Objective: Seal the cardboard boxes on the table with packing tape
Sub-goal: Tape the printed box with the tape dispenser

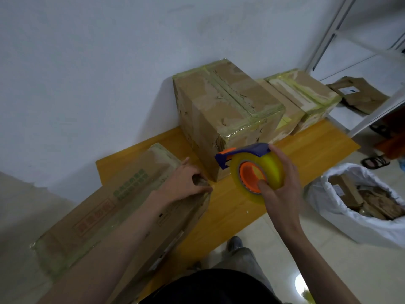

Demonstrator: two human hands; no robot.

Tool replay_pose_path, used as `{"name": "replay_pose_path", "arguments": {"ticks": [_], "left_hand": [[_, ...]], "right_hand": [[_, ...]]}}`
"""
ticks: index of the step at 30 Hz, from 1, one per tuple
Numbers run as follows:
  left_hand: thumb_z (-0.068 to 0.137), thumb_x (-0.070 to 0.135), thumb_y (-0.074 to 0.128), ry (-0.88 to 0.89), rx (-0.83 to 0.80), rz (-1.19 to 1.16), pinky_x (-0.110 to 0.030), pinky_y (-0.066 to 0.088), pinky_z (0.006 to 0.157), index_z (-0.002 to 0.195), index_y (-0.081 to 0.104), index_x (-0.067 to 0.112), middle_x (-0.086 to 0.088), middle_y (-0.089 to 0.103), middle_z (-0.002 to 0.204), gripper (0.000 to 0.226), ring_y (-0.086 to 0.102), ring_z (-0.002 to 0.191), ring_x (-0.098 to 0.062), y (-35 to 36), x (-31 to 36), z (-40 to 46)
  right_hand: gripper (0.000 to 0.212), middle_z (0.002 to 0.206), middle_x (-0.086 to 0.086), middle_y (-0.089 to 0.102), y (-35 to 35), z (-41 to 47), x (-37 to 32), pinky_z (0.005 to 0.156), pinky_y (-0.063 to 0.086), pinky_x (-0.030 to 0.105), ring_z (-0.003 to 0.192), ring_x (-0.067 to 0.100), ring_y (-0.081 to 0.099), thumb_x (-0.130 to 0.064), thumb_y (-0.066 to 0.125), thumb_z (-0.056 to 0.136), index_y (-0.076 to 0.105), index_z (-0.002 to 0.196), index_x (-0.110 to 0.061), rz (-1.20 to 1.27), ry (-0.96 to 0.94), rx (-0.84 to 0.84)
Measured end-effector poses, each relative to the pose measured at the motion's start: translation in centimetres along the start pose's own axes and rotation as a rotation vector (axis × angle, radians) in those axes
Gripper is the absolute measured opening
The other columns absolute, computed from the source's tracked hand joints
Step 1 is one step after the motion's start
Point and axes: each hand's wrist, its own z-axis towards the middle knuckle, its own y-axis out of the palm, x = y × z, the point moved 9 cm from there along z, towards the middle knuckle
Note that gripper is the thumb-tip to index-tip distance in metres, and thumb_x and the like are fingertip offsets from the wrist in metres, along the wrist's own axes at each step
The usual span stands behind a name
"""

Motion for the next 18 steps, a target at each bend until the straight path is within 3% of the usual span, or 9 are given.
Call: {"name": "replay_pose_path", "arguments": {"ticks": [6, 12, 15, 18], "left_hand": [[0.079, 0.05, 0.075, -0.113, 0.135, 0.095, -0.041, -0.005, 0.124, 0.082, 0.062, 0.019, 0.007, 0.063, 0.081, 0.034, 0.057, 0.088, -0.011, 0.7, 1.1, 0.3], [0.089, 0.026, 0.061, -0.14, 0.218, 0.089, -0.045, -0.013, 0.121, 0.072, 0.054, 0.017, 0.004, 0.058, 0.07, 0.02, 0.057, 0.084, -0.015, 1.6, 1.3, 0.3], [0.095, 0.026, 0.059, -0.127, 0.203, 0.042, -0.05, -0.011, 0.123, 0.083, 0.057, 0.023, 0.007, 0.065, 0.083, 0.013, 0.062, 0.086, -0.011, 1.4, 1.3, 0.6], [0.096, 0.034, 0.063, -0.061, 0.082, -0.04, -0.051, -0.014, 0.122, 0.09, 0.066, 0.03, 0.015, 0.067, 0.095, 0.008, 0.059, 0.093, -0.003, 1.0, 1.5, 0.7]], "right_hand": [[0.084, 0.124, -0.002, 0.05, -0.1, -0.2, 0.0, 0.077, 0.035, -0.003, 0.101, -0.027, 0.042, 0.017, 0.067, 0.073, 0.052, 0.144, -0.026, 0.012, 0.008, 0.01], [0.085, 0.126, -0.003, 0.051, -0.2, -0.5, 0.5, 0.078, 0.033, -0.003, 0.104, -0.027, 0.04, 0.015, 0.067, 0.073, 0.051, 0.144, -0.029, -0.007, 0.027, 0.016], [0.085, 0.126, -0.006, 0.05, -0.4, -0.6, 0.7, 0.08, 0.033, -0.004, 0.106, -0.027, 0.039, 0.015, 0.067, 0.073, 0.052, 0.144, -0.03, -0.013, 0.035, 0.024], [0.084, 0.126, -0.005, 0.05, -0.5, -0.5, 0.7, 0.08, 0.032, -0.004, 0.106, -0.028, 0.039, 0.016, 0.066, 0.073, 0.052, 0.144, -0.027, -0.006, 0.036, 0.029]]}}
